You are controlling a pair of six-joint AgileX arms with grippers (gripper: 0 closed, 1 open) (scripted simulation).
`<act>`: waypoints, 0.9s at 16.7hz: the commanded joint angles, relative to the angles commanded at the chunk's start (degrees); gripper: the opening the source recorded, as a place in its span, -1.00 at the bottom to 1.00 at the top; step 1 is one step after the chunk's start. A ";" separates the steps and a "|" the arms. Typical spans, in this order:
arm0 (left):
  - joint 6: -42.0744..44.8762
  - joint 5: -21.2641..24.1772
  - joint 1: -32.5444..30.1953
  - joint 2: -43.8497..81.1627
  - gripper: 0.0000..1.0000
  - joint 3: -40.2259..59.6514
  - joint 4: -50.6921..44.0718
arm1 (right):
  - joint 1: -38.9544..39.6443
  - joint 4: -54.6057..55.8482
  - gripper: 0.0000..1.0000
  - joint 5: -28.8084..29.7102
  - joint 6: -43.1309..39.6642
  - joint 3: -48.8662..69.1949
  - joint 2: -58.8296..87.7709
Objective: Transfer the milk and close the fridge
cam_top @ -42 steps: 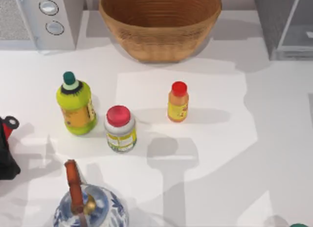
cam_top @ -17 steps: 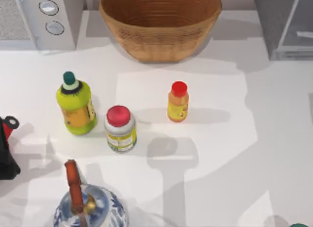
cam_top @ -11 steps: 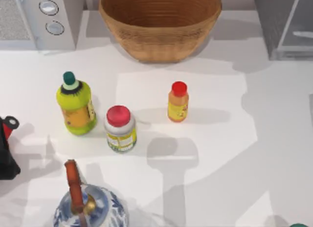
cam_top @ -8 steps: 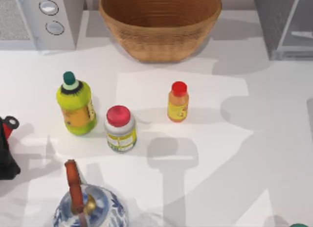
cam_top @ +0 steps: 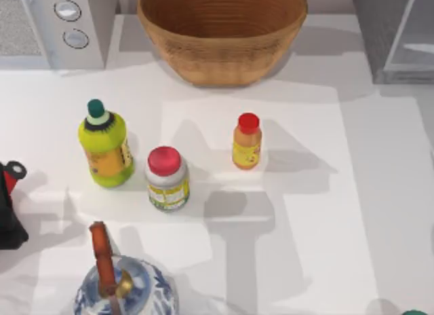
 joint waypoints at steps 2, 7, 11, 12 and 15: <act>0.00 0.00 0.00 0.00 1.00 0.00 0.00 | 1.04 -5.42 1.00 1.00 -0.08 -6.99 -14.16; 0.00 0.00 0.00 0.00 1.00 0.00 0.00 | 3.71 -20.22 1.00 3.51 0.17 -25.76 -47.74; 0.00 0.00 0.00 0.00 1.00 0.00 0.00 | 5.54 -30.86 1.00 5.20 0.59 -39.12 -67.26; 0.00 0.00 0.00 0.00 1.00 0.00 0.00 | 5.89 -32.99 1.00 5.54 0.69 -41.77 -70.71; 0.00 0.00 0.00 0.00 1.00 0.00 0.00 | 6.62 -37.45 1.00 6.23 0.92 -47.31 -77.41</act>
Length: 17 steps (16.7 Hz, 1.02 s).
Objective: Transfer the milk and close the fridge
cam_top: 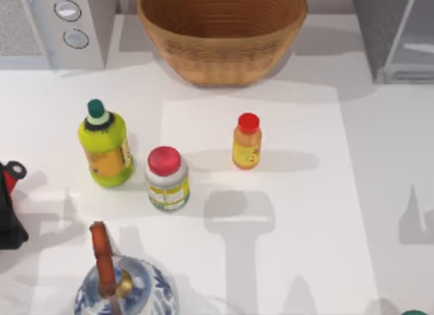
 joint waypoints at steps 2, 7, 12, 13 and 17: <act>0.00 0.00 0.00 0.00 1.00 0.00 0.00 | 0.17 -1.04 1.00 0.16 0.06 -1.29 -1.43; 0.00 0.00 0.00 0.00 1.00 0.00 0.00 | 0.01 -1.02 1.00 0.10 0.04 -1.12 -1.27; 0.00 0.00 0.00 0.00 1.00 0.00 0.00 | 0.17 -10.34 1.00 0.00 -0.38 5.85 -9.32; 0.00 0.00 0.00 0.00 1.00 0.00 0.00 | 0.17 -14.04 1.00 0.01 -0.54 8.13 -12.02; 0.00 0.00 0.00 0.00 1.00 0.00 0.00 | 0.13 -34.73 1.00 0.17 -1.02 18.03 -24.14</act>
